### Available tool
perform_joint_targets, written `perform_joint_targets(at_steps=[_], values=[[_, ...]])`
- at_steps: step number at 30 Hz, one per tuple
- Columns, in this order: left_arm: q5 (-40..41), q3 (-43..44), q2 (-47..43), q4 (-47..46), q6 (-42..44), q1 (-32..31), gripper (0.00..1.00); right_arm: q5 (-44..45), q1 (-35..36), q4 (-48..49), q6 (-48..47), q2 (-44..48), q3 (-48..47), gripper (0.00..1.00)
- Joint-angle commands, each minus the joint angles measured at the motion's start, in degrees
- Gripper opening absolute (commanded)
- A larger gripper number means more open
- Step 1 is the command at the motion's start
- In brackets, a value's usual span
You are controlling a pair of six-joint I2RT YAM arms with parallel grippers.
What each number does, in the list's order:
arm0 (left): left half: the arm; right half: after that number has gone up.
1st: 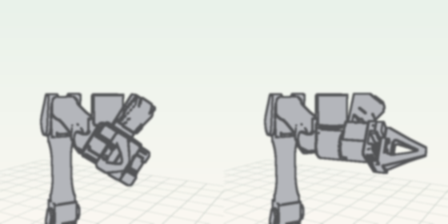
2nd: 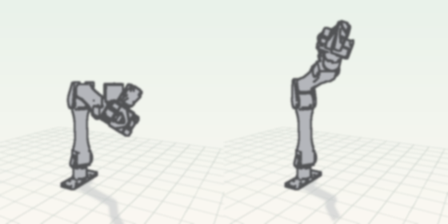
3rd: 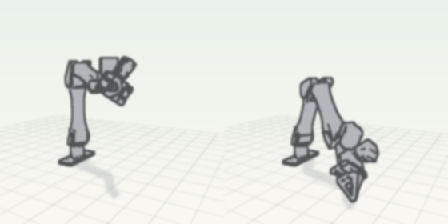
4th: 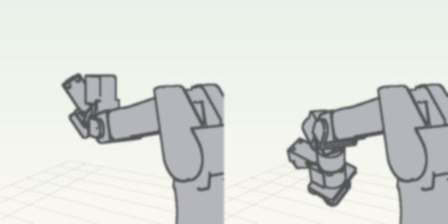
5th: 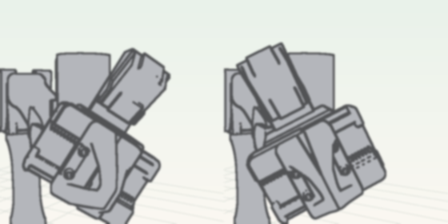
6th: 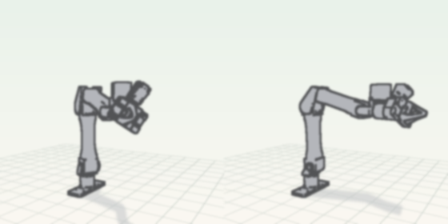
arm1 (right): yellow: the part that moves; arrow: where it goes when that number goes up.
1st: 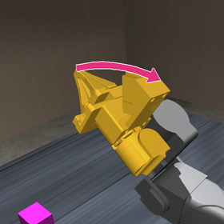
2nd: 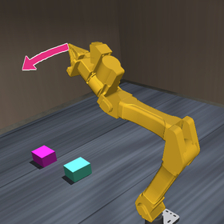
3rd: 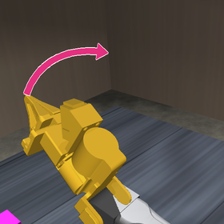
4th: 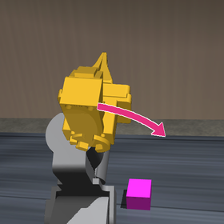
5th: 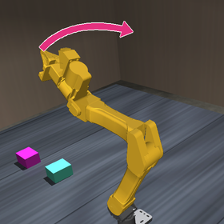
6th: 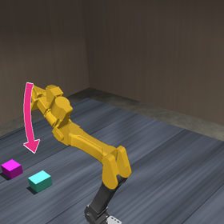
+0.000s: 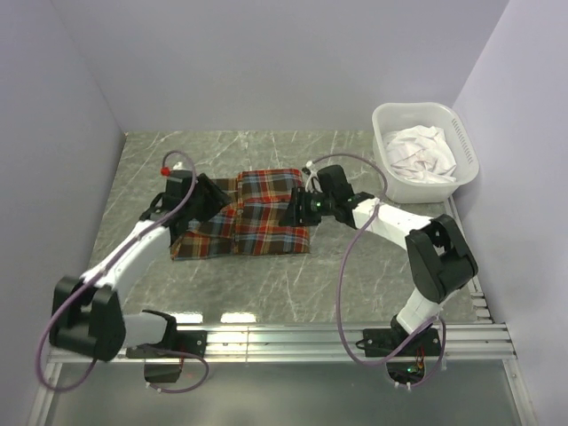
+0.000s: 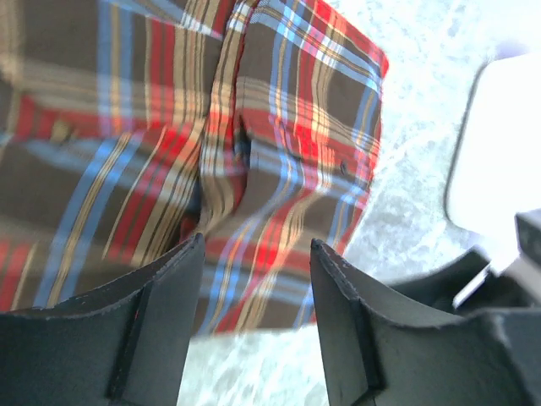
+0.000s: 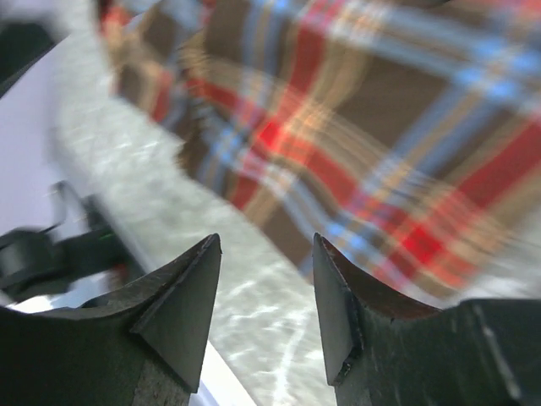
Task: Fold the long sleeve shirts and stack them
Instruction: Fold the shirt
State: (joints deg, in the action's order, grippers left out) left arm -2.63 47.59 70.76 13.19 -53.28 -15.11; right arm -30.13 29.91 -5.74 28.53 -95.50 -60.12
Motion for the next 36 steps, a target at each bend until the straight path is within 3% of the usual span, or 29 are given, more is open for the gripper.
perform_joint_targets(at_steps=[1, 5, 14, 20, 24, 30, 36], values=[[-2.2, 3.4, 7.4, -6.2, 2.2, -0.3, 0.59, -10.3, 0.6, 13.5, 7.6, -1.9, 2.8, 0.54], [0.2, 5.2, 17.1, -6.2, 1.2, -0.1, 0.57, -10.3, 0.3, 10.8, 5.6, -4.9, 4.3, 0.54], [0.9, 6.5, 28.3, -7.4, -2.7, 1.8, 0.55, -7.2, -1.9, -3.3, -3.6, -8.1, 8.3, 0.54], [-1.0, 5.8, 26.8, -7.1, -3.3, 2.6, 0.56, -3.6, -3.7, -10.6, -8.9, -4.6, 8.6, 0.54], [-2.2, 8.3, 22.7, -4.9, -1.8, 2.6, 0.60, -5.7, -2.9, -11.5, -8.8, 0.0, 4.9, 0.54], [-3.4, 18.2, 21.4, -3.3, 1.6, 2.6, 0.64, -7.3, 0.2, 0.2, 1.9, 1.3, -0.9, 0.54], [-6.7, 30.1, 31.3, -5.1, 5.5, 2.6, 0.58, -7.2, 2.6, 13.7, 11.7, -5.9, -7.4, 0.54]])
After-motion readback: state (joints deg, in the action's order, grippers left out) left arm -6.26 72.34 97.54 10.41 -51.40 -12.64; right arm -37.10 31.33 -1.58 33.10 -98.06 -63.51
